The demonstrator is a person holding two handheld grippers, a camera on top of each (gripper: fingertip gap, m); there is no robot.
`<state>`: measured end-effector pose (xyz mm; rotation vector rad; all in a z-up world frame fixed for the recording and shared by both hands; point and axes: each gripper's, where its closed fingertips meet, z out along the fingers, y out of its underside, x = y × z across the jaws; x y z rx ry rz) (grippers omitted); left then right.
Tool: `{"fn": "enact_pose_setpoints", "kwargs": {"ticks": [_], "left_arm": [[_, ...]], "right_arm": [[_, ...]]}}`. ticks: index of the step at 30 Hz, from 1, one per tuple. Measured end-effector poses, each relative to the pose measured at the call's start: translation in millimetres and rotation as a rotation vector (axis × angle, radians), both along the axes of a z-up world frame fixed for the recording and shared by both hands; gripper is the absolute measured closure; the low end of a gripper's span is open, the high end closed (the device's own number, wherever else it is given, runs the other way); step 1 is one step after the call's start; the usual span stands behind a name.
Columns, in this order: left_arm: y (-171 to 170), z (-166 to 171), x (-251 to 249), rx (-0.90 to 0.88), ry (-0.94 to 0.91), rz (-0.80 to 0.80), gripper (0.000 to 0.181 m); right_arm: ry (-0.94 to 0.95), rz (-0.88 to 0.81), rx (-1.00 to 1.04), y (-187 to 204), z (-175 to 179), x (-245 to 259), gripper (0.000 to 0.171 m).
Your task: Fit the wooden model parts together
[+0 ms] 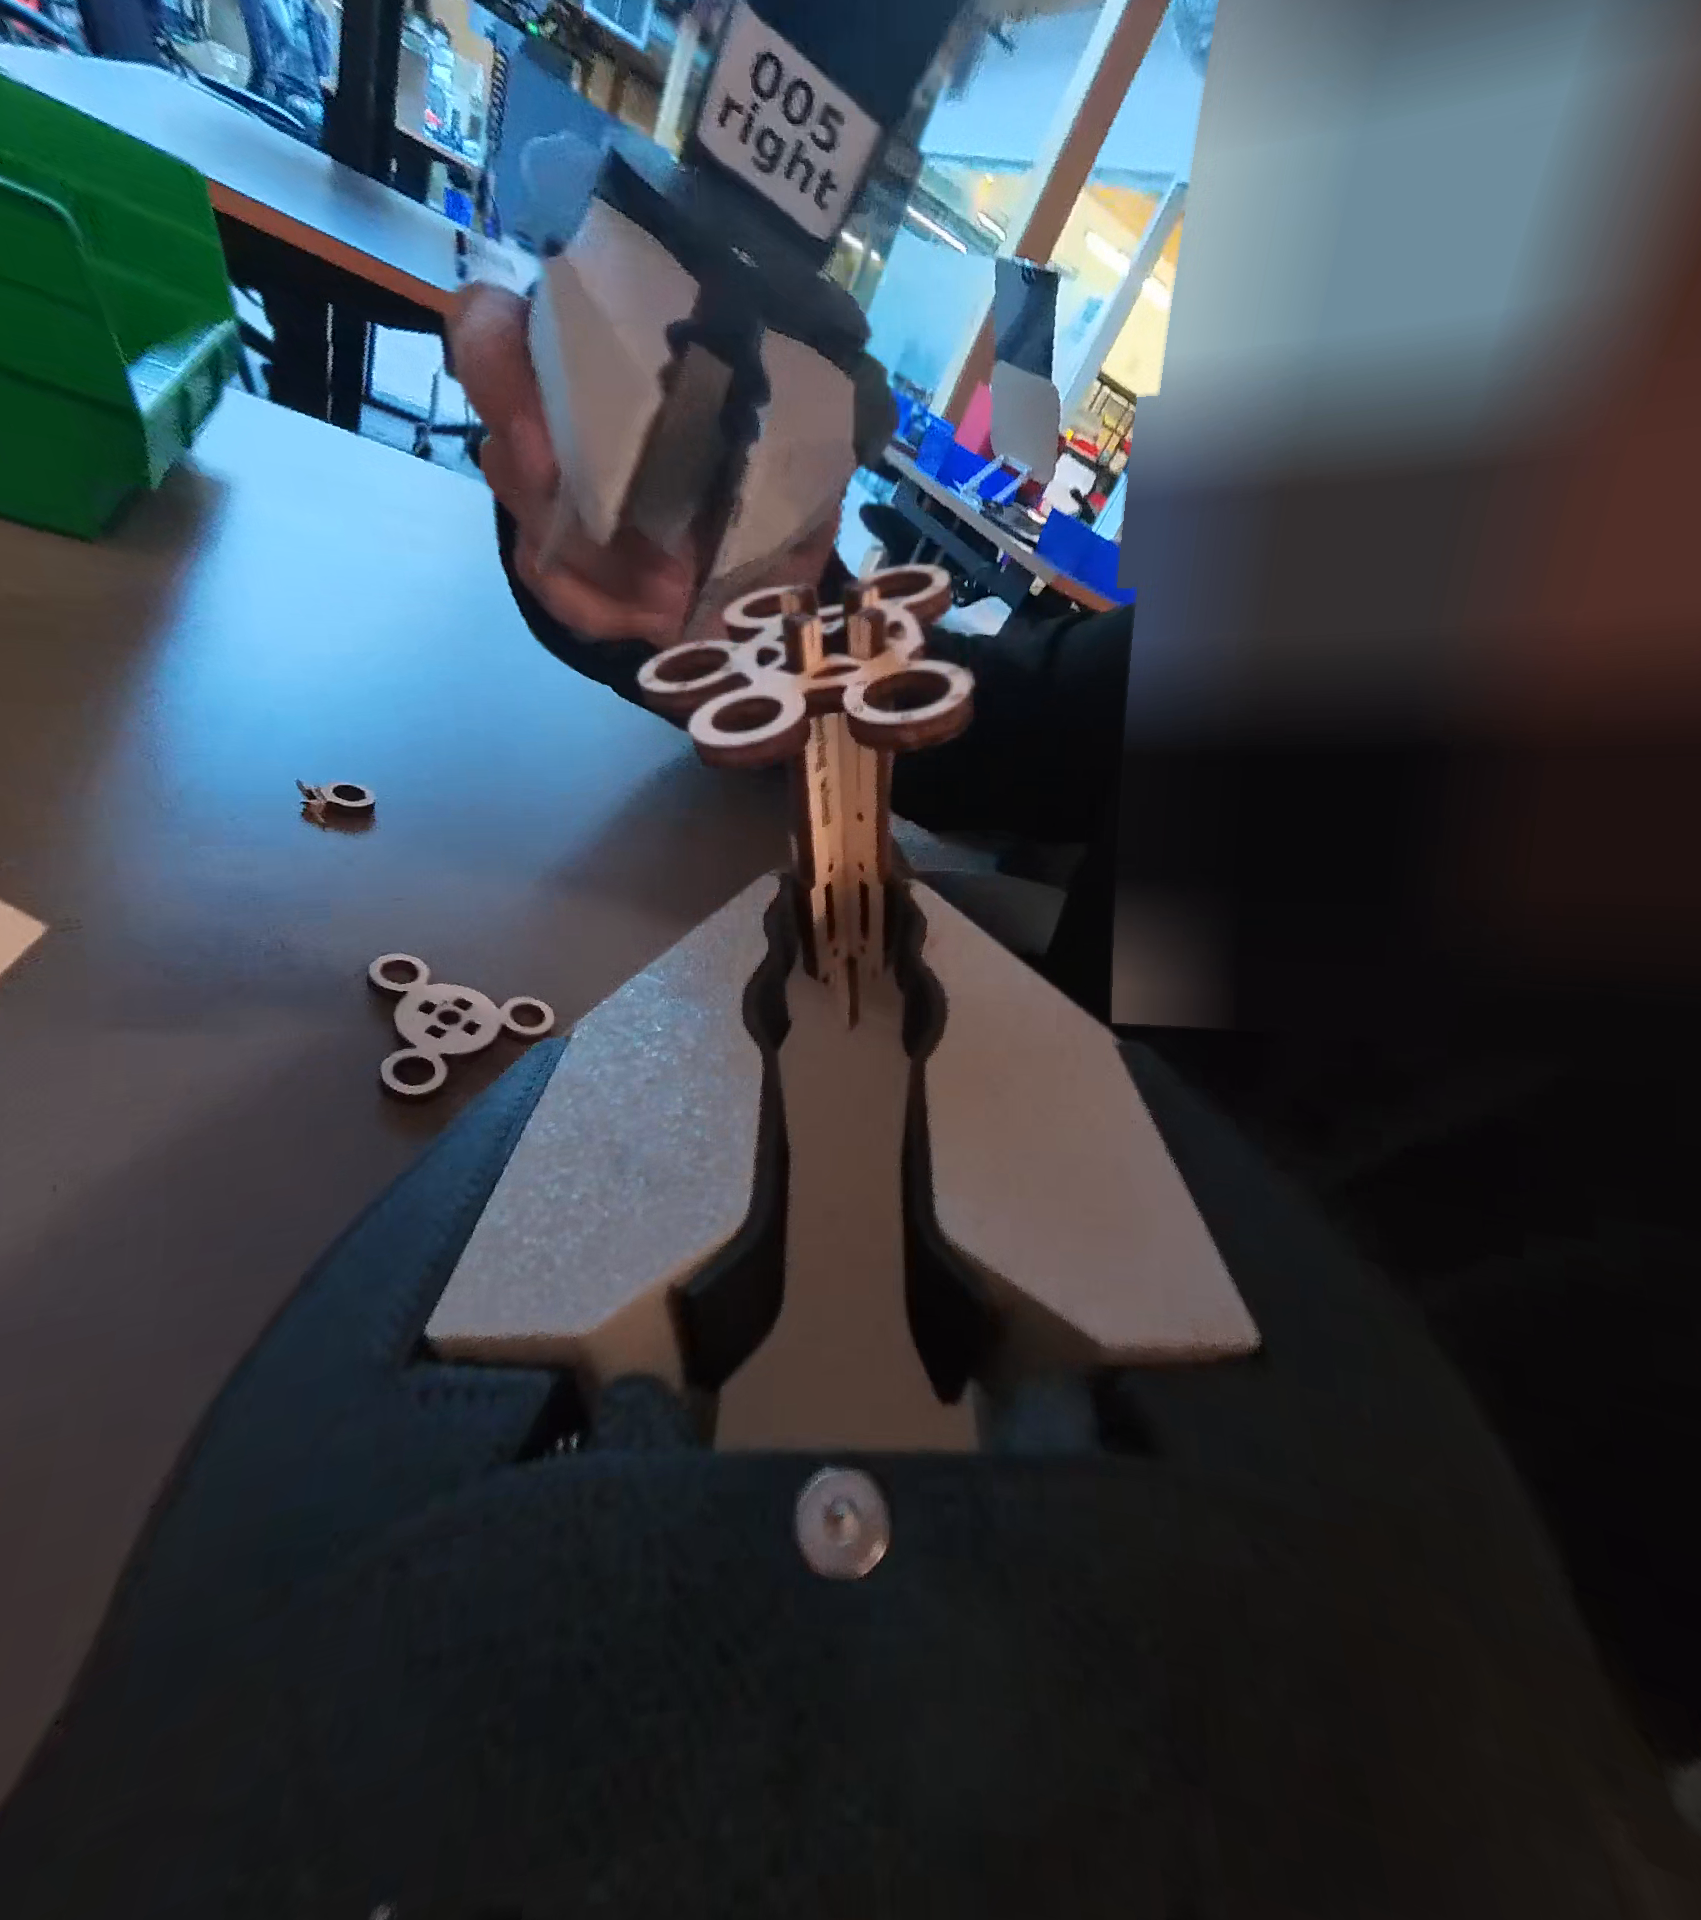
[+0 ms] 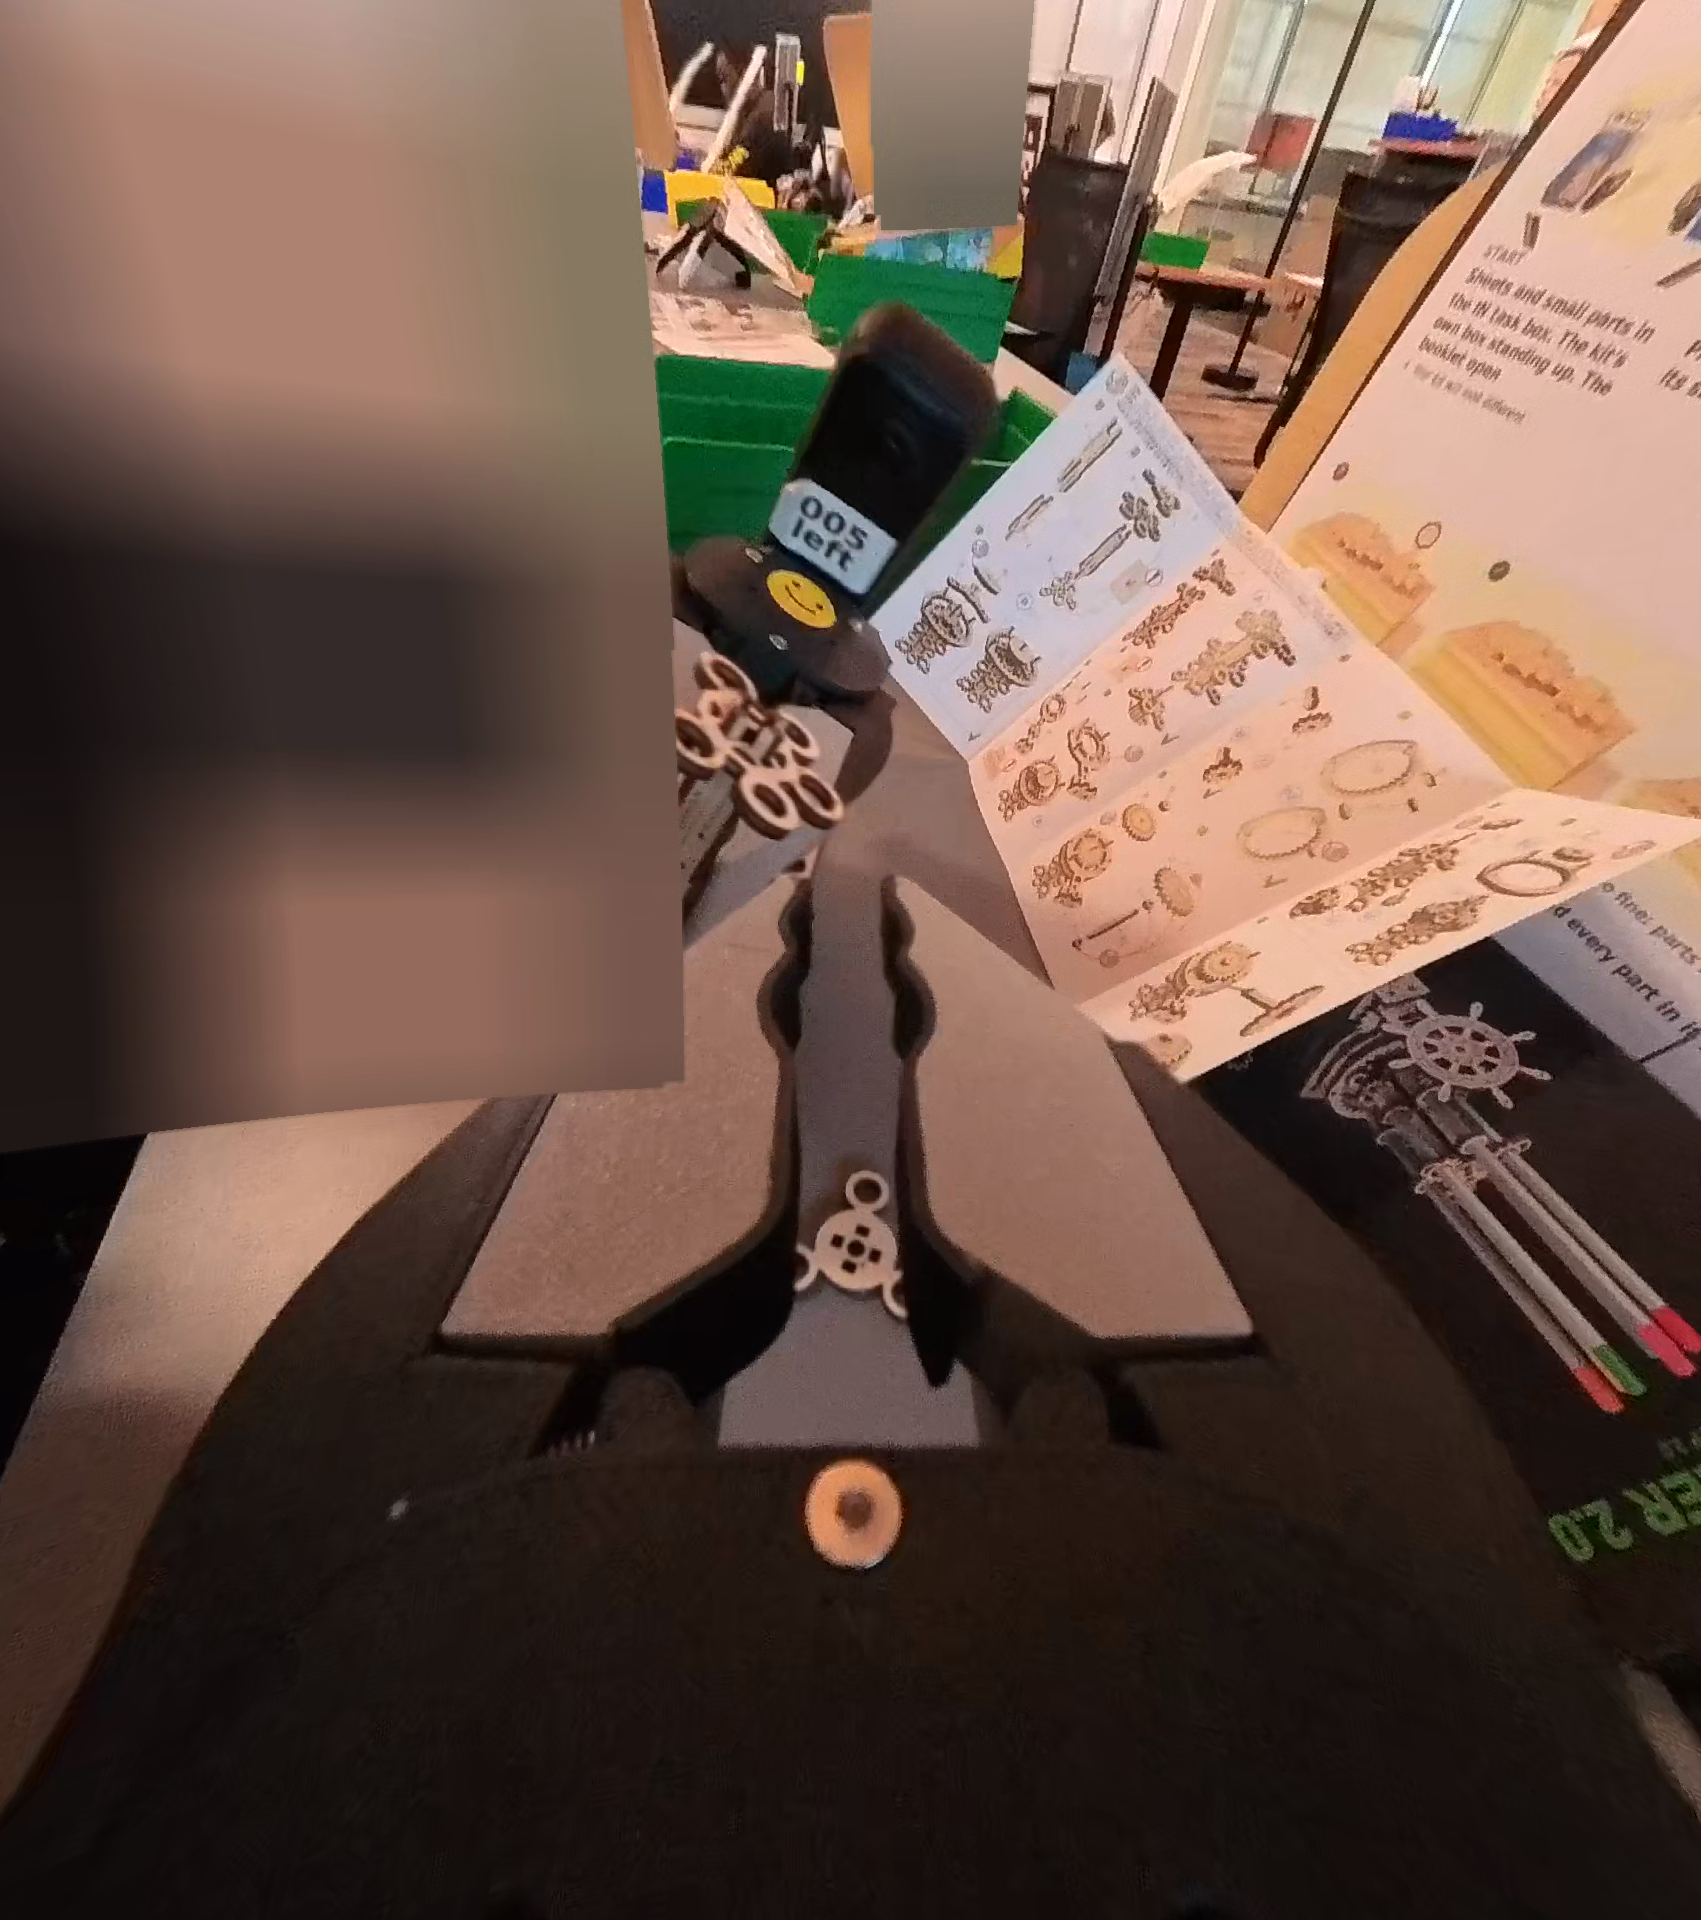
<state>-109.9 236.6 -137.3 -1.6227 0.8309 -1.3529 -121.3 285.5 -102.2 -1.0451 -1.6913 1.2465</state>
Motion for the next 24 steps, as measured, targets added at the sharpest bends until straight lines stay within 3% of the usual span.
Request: {"fn": "enact_pose_setpoints", "kwargs": {"ticks": [1, 8, 12, 18, 24], "left_arm": [[-1.5, -0.3, 1.0, 0.009, 0.007, -0.006, 0.166], [1.5, -2.0, -0.5, 0.019, 0.027, 0.019, 0.166], [26.3, -8.4, -12.5, 0.081, 0.122, 0.217, 0.166], [50.2, -17.7, -24.4, 0.316, 0.367, 0.46, 0.166], [56.3, -23.3, -32.4, 0.336, 0.439, 0.514, 0.166]], "right_arm": [[-0.013, 0.0, 0.0, 1.0, -2.7, -0.4, 0.159], [-0.13, 0.038, -0.032, 3.0, -26.1, -1.2, 0.142], [-0.206, 0.047, -0.006, 3.2, -44.9, -2.3, 0.138], [-0.386, 0.046, 0.001, 10.4, -84.2, 1.2, 0.132], [-0.552, 0.026, 0.141, 21.9, -126.6, 12.3, 0.119]]}}
